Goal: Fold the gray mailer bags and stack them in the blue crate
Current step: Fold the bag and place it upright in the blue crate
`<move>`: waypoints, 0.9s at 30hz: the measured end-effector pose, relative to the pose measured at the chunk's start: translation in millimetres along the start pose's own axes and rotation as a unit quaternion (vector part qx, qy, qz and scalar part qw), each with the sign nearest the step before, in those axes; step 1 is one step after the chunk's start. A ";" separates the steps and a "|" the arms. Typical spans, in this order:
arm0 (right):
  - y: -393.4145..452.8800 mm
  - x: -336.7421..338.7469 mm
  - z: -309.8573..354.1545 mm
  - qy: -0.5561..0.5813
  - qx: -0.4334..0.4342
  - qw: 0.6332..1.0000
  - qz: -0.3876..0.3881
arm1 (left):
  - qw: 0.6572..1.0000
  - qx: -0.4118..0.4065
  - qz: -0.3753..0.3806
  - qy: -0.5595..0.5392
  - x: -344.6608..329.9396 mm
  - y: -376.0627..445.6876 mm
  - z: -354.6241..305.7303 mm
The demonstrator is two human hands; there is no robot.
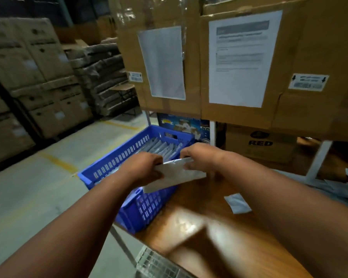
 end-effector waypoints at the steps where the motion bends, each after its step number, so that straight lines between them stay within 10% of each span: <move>1: 17.2 5.5 11.7 -0.009 0.011 1.000 -0.004 | 1.000 0.016 -0.013 0.004 4.7 -3.5 18.1; 12: 210.4 -28.7 127.0 -0.125 0.112 0.984 0.059 | 0.985 0.143 0.080 -0.048 -47.3 -22.9 181.4; 27: 283.6 -166.3 98.0 -0.250 0.100 0.914 0.302 | 0.941 0.089 0.326 0.012 -172.2 23.5 175.4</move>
Point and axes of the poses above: each hand's wrist, its own y-axis towards the middle knuckle, its own x-axis out of the back of the hand, z = x × y, the point moved 5 cm from there along y, towards the middle knuckle, and after that the axes turned 3 degrees about y, right-handed, at the moved point
